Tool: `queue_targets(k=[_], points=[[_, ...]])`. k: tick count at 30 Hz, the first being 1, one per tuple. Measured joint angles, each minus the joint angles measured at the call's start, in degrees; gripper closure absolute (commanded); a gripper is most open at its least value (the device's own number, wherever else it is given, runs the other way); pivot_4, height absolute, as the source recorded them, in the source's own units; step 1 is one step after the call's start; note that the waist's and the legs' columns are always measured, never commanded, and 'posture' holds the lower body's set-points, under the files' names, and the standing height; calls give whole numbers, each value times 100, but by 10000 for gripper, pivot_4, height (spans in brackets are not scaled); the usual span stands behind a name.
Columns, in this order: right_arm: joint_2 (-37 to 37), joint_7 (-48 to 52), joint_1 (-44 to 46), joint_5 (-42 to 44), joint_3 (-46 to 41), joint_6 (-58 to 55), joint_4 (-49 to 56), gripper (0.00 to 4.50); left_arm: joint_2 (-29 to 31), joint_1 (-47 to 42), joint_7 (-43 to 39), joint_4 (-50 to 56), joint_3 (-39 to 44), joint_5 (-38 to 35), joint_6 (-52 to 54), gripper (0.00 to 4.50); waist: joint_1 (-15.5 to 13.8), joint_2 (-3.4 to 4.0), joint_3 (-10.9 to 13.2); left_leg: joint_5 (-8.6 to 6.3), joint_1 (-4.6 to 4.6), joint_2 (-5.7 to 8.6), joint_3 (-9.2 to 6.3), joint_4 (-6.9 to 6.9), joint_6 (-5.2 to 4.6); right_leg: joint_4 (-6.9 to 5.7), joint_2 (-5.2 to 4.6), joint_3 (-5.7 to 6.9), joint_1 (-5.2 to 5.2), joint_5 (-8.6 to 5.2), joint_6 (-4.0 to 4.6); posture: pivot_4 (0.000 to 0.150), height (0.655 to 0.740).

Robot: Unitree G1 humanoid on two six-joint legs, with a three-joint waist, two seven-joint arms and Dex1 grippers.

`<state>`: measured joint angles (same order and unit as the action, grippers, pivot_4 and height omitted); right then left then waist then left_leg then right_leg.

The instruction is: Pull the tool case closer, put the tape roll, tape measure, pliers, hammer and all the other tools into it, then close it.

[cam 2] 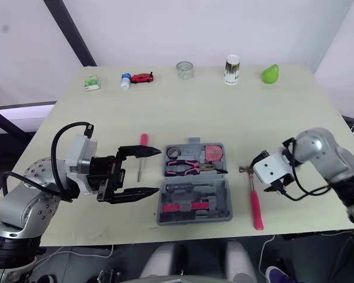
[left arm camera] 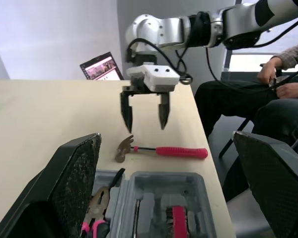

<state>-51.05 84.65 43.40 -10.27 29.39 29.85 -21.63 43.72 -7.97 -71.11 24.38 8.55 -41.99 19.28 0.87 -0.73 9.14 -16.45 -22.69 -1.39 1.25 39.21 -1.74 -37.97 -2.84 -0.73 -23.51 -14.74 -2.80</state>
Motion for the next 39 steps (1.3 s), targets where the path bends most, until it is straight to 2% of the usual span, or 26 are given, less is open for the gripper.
queue_targets(k=[5,13,26,29,30,31,34,36,37,39], points=[[488,6,743,-507,456,1566,-1401,4774,61,204,78,152,111,-5,16,0,-17,-1,5,6,-5,2,0,1,10,1,-14,7,0,0,0,1500,7400],[1084,-292,1502,-1326,1035,3173,-2965,4774,172,472,188,324,283,-53,37,0,9,4,9,8,-3,3,-2,0,13,-4,-15,9,0,0,2,1500,7400],[1598,-1615,2120,-2795,1638,3820,-4042,4774,172,523,311,397,438,-100,28,0,29,9,12,9,-1,5,0,-1,15,-7,-15,7,-1,1,2,1500,7400],[1734,-1896,2229,-3082,1761,3875,-4247,12453,133,573,397,416,450,-99,12,0,38,9,12,10,3,5,1,0,18,-11,-15,4,-1,1,3,1500,7400],[1757,-1971,2265,-3151,1778,3875,-4290,16821,108,601,417,440,452,-99,6,0,42,9,12,10,4,5,1,0,18,-11,-15,4,0,1,3,1500,7400],[1811,-2117,2330,-3288,1818,3878,-4358,24188,79,656,460,460,451,-99,-1,0,65,8,12,11,5,5,1,0,19,-13,-15,4,0,1,3,1500,7400],[1842,-2290,2375,-3425,1860,3910,-4383,33626,77,726,491,496,452,-99,-6,0,107,6,10,11,6,4,-2,0,20,-15,-15,6,1,1,3,1500,7400],[1857,-2430,2410,-3530,1889,3930,-4447,42953,77,743,510,536,452,-99,-10,0,133,4,9,12,8,5,-2,0,21,-16,-15,5,2,1,3,1500,7400],[1864,-2466,2422,-3552,1906,3938,-4460,44688,77,745,512,543,452,-99,-14,0,138,3,8,12,10,5,-2,0,21,-16,-15,4,3,1,3,1500,7400],[1866,-2530,2425,-3585,1912,3940,-4486,44688,76,749,533,554,452,-99,-27,0,151,3,8,12,15,4,0,0,22,-20,-14,1,4,2,4,1500,7400]])
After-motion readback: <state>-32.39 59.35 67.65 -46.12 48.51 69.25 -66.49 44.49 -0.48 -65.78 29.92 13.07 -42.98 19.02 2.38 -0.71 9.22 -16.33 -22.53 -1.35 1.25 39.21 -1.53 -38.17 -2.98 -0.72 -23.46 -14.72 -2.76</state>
